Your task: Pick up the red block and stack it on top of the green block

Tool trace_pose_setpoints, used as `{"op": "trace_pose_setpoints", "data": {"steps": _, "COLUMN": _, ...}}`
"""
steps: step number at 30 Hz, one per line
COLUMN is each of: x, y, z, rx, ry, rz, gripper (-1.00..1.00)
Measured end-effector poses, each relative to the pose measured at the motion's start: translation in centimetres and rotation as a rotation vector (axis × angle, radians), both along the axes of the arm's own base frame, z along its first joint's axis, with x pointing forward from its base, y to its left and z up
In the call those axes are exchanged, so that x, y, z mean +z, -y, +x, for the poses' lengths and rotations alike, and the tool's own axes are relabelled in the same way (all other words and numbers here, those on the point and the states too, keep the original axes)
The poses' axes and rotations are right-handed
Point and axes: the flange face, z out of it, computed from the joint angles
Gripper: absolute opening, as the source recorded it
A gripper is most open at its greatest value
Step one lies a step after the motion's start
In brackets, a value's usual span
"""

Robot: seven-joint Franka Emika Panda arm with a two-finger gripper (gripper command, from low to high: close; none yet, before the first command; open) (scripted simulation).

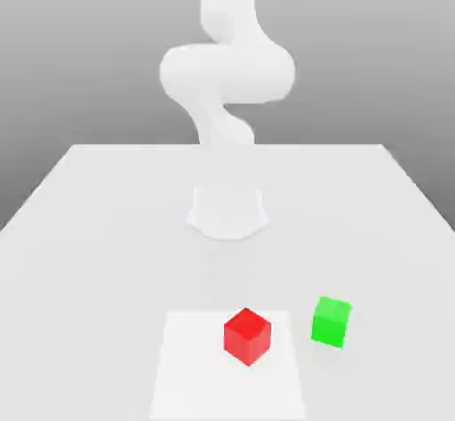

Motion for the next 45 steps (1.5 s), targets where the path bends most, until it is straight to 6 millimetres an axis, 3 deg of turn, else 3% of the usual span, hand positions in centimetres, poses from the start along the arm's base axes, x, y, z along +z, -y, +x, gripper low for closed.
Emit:
{"op": "trace_pose_setpoints", "data": {"steps": 4, "x": -9.9, "y": -0.5, "z": 4.5, "rx": 0.142, "ry": -0.149, "rz": -0.066, "gripper": 0.00}}
{"op": "trace_pose_setpoints", "data": {"steps": 9, "x": -22.3, "y": -1.7, "z": 6.6, "rx": 0.322, "ry": -0.323, "rz": -0.143, "gripper": 0.00}}
{"op": "trace_pose_setpoints", "data": {"steps": 13, "x": -31.6, "y": -2.6, "z": 5.8, "rx": 0.468, "ry": -0.457, "rz": -0.202, "gripper": 0.00}}
{"op": "trace_pose_setpoints", "data": {"steps": 18, "x": -42.2, "y": -3.1, "z": 2.1, "rx": 0.657, "ry": -0.621, "rz": -0.274, "gripper": 0.00}}
{"op": "trace_pose_setpoints", "data": {"steps": 20, "x": -45.1, "y": -3.0, "z": 0.9, "rx": 0.702, "ry": -0.660, "rz": -0.290, "gripper": 0.00}}
{"op": "trace_pose_setpoints", "data": {"steps": 25, "x": -50.3, "y": -3.0, "z": 0.6, "rx": 0.717, "ry": -0.672, "rz": -0.296, "gripper": 0.00}}
{"op": "trace_pose_setpoints", "data": {"steps": 26, "x": -51.2, "y": -3.0, "z": 0.5, "rx": 0.717, "ry": -0.673, "rz": -0.296, "gripper": -1.00}}
{"op": "trace_pose_setpoints", "data": {"steps": 33, "x": -51.4, "y": -3.0, "z": 0.4, "rx": 0.717, "ry": -0.674, "rz": -0.295, "gripper": -1.00}}
{"op": "trace_pose_setpoints", "data": {"steps": 39, "x": -46.2, "y": -2.9, "z": 0.5, "rx": 0.716, "ry": -0.674, "rz": -0.294, "gripper": -1.00}}
{"op": "trace_pose_setpoints", "data": {"steps": 41, "x": -44.7, "y": -5.8, "z": -0.1, "rx": 0.763, "ry": -0.669, "rz": -0.304, "gripper": -1.00}}
{"op": "trace_pose_setpoints", "data": {"steps": 43, "x": -43.5, "y": -10.6, "z": -1.5, "rx": 0.848, "ry": -0.659, "rz": -0.332, "gripper": -1.00}}
{"op": "trace_pose_setpoints", "data": {"steps": 45, "x": -42.2, "y": -14.2, "z": -3.1, "rx": 0.901, "ry": -0.652, "rz": -0.355, "gripper": -1.00}}
